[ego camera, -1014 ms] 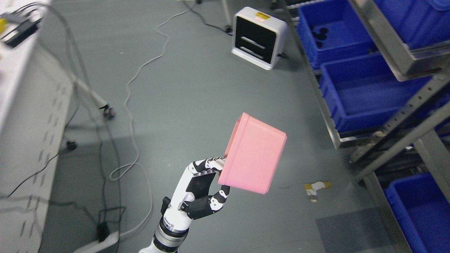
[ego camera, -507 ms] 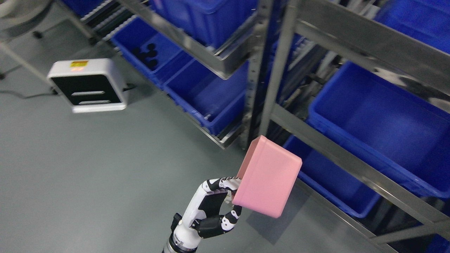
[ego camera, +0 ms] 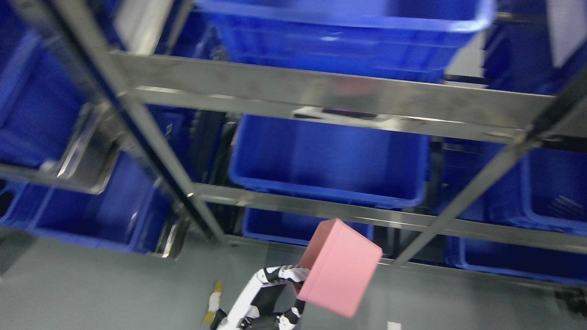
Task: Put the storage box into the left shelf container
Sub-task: 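Lower the pink box into the blue bin and release it with the left hand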
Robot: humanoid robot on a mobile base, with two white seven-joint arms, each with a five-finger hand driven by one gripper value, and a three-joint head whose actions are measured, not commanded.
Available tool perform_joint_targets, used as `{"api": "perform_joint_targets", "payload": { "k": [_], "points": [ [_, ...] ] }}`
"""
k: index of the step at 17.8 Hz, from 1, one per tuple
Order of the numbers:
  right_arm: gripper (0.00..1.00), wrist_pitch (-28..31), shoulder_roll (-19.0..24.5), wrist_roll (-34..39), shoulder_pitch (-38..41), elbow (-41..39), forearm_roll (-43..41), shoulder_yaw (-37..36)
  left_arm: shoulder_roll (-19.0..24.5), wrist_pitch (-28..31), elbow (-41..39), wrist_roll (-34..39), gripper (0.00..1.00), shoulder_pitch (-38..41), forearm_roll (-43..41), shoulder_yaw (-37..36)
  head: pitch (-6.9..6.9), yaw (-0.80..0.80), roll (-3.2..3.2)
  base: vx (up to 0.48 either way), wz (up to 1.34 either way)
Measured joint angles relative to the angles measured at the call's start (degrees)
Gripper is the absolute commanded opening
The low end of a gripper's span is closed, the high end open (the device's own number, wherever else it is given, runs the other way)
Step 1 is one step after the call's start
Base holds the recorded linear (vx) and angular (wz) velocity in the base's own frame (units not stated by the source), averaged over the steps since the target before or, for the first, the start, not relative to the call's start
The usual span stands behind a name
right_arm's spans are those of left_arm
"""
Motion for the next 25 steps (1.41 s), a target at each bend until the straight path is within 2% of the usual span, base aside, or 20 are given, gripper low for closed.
{"api": "perform_joint_targets", "payload": {
  "k": [6, 11, 18, 23, 25],
  "points": [
    [1.00, 0.0, 0.0, 0.0, 0.0, 0.0, 0.0, 0.0, 6.1, -0.1, 2.3, 0.1, 0.03, -5.1, -2.7, 8.7, 0.00, 0.00, 0.00, 0.104, -0.58],
    [1.00, 0.0, 0.0, 0.0, 0.0, 0.0, 0.0, 0.0, 8.9, 5.1, 7.7, -1.2, 0.03, -15.5, -12.3, 13.5, -0.01, 0.00, 0.00, 0.047, -0.22],
    [1.00, 0.0, 0.0, 0.0, 0.0, 0.0, 0.0, 0.0, 7.2, 7.4, 21.8, -3.0, 0.04, -36.3, -31.5, 18.8, -0.01, 0.00, 0.00, 0.001, -0.01],
    [1.00, 0.0, 0.0, 0.0, 0.0, 0.0, 0.0, 0.0, 3.6, 7.0, 31.6, -3.0, 0.05, -44.6, -47.1, 21.3, -0.01, 0.00, 0.00, -0.001, 0.00],
    [1.00, 0.0, 0.0, 0.0, 0.0, 0.0, 0.0, 0.0, 2.1, 6.9, 34.9, -2.7, 0.12, -46.3, -52.0, 22.0, -0.01, 0.00, 0.00, 0.000, 0.00]
  ]
}}
